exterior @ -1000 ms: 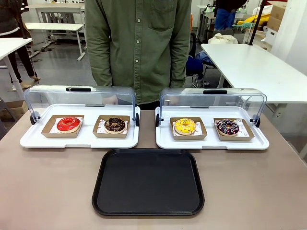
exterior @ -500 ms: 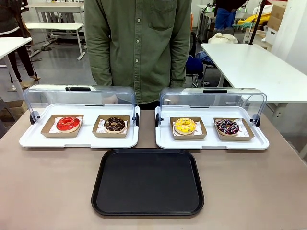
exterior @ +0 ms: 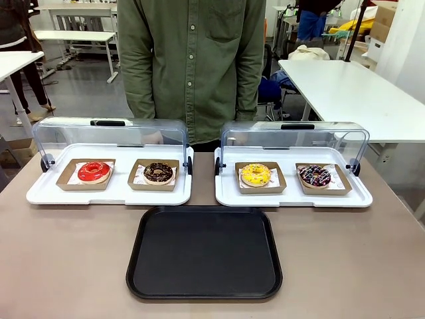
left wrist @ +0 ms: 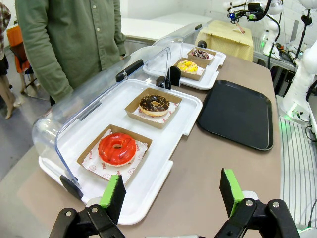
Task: Move the third donut from the left to the tray.
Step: Pick up the Paper togo box containing the Donut indicated by the person and place it on the Handle tray.
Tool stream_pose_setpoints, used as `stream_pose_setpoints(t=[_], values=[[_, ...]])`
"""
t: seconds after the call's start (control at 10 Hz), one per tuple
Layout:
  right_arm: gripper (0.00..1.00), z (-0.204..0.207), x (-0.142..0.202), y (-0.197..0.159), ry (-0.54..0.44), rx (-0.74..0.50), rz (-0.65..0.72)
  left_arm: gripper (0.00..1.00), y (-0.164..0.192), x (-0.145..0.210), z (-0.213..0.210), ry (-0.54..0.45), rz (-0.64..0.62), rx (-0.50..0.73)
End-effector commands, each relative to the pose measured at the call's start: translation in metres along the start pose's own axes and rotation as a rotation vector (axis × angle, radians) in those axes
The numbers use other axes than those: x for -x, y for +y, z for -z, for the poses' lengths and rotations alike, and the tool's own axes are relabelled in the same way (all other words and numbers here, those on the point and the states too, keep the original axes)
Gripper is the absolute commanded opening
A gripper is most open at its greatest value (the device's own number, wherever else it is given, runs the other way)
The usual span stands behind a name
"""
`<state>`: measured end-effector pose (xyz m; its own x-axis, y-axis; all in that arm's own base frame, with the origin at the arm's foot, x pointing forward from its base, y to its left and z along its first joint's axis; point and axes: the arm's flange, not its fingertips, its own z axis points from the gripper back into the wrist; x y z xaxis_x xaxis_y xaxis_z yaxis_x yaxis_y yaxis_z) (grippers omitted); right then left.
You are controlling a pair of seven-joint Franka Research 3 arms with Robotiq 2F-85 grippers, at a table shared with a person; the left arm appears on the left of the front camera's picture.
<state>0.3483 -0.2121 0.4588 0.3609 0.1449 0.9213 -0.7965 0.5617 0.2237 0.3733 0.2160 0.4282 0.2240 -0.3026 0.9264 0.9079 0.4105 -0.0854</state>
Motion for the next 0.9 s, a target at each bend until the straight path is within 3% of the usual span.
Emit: stream_pose_setpoints(t=[0.0,0.8], values=[[1.00,0.0004,-0.0018,-0.0023,-0.027,0.000,-0.028,1.00,0.0016,-0.0015,-0.0022,-0.005,0.006,0.003],[1.00,0.0004,-0.0018,-0.0023,-0.027,0.000,-0.028,1.00,0.0016,-0.0015,-0.0022,-0.005,0.006,0.003]])
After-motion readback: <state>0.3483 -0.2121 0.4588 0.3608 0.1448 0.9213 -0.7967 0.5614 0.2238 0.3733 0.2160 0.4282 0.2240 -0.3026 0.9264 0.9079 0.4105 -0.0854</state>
